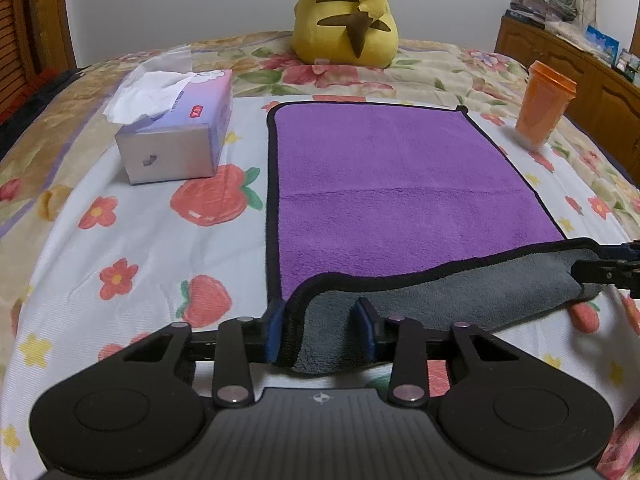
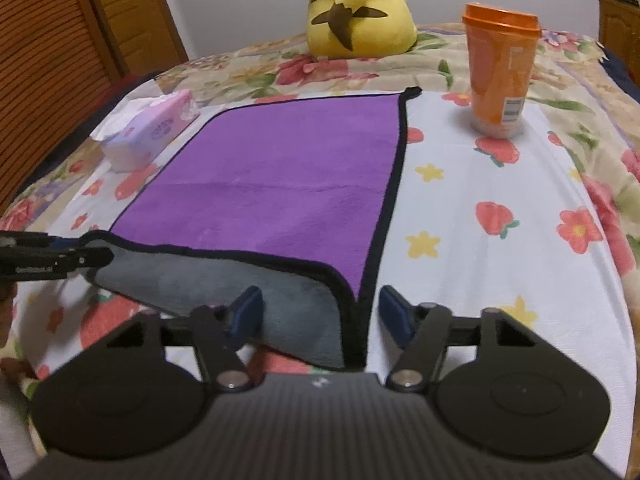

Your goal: Fold towel

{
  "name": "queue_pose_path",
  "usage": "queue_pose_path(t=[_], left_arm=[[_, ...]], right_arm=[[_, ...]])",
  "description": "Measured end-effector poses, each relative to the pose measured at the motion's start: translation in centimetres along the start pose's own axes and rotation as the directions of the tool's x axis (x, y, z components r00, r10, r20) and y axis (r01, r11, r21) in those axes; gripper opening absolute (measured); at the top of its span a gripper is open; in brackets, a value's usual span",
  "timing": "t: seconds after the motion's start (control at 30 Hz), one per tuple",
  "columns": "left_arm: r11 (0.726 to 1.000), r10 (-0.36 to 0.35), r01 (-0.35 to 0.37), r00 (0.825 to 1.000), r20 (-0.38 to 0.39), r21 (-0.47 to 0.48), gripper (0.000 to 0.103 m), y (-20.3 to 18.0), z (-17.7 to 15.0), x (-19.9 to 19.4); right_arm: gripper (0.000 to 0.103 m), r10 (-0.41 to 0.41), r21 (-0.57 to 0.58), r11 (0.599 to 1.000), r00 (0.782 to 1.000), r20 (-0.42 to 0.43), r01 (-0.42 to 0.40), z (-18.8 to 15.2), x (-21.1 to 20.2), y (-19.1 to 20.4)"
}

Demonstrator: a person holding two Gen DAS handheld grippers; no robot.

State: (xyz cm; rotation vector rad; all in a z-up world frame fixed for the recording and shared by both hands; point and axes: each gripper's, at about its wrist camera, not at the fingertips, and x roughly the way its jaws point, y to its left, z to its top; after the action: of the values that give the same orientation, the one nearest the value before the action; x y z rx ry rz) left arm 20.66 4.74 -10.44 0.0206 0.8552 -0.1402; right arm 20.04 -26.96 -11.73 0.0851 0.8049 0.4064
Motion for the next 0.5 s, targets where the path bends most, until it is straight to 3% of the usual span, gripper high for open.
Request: queue_pose_path(t=[0.17, 0.23, 0.5], left_arm=[[1.0, -0.016, 0.016, 1.0, -0.002, 0.0, 0.02, -0.14, 0.03, -0.14], [1.0, -0.027, 0.027, 1.0, -0.003, -0.007, 0.013, -0.11, 0.07, -0.25], [0.999, -0.034, 0.034, 0.999, 0.01, -0.007, 0.01, -0.22, 0.14, -0.6]], right_arm=[[0.038, 0.011, -0.007, 1.0, 1.0, -0.014, -0.011, 0.1, 0.02, 0.04], [0.033, 0.009, -0.008, 1.0, 1.0, -0.017, -0.009, 0.11, 0.0, -0.02], [0.02, 0.015, -0.031, 0.999, 1.0, -0.02, -0.016, 0.04, 0.21, -0.06]])
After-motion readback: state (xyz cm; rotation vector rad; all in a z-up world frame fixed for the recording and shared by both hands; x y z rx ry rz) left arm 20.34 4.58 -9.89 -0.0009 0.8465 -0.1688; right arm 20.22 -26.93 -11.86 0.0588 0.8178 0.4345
